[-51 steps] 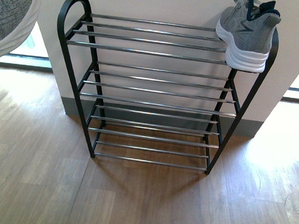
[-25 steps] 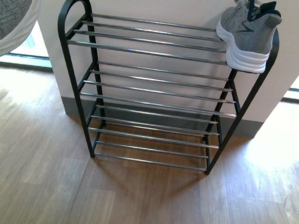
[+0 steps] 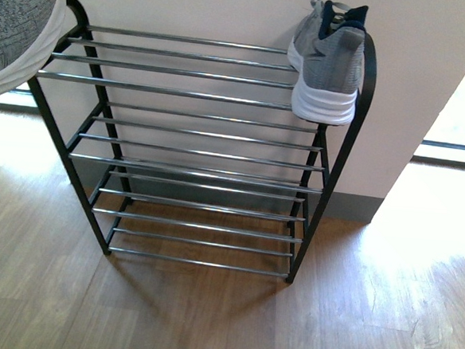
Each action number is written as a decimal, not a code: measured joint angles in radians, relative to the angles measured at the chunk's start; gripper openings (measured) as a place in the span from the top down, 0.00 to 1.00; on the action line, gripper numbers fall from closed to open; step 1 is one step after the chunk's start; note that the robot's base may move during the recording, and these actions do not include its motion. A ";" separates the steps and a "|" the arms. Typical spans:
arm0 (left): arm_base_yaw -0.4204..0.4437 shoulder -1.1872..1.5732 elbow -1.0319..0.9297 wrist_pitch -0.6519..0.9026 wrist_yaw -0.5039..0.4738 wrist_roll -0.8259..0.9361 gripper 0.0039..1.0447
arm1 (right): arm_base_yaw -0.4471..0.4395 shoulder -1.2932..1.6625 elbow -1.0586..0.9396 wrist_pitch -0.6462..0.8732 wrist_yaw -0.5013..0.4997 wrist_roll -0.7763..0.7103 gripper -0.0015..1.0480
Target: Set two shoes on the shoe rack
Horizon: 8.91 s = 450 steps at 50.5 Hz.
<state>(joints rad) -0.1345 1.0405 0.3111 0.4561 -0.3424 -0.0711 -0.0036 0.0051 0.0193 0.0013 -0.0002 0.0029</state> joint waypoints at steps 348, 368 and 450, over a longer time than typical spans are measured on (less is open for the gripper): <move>0.132 -1.024 -0.298 -0.456 0.342 0.063 0.07 | 0.002 0.000 0.000 -0.002 0.000 0.000 0.09; 0.132 -1.024 -0.298 -0.456 0.343 0.064 0.09 | 0.002 0.000 0.000 -0.002 0.000 0.000 0.09; 0.132 -1.024 -0.298 -0.456 0.343 0.064 0.09 | 0.002 -0.002 0.000 -0.002 0.000 0.000 0.09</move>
<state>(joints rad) -0.0025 0.0162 0.0135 -0.0002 0.0002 -0.0074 -0.0017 0.0036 0.0193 -0.0002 0.0002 0.0029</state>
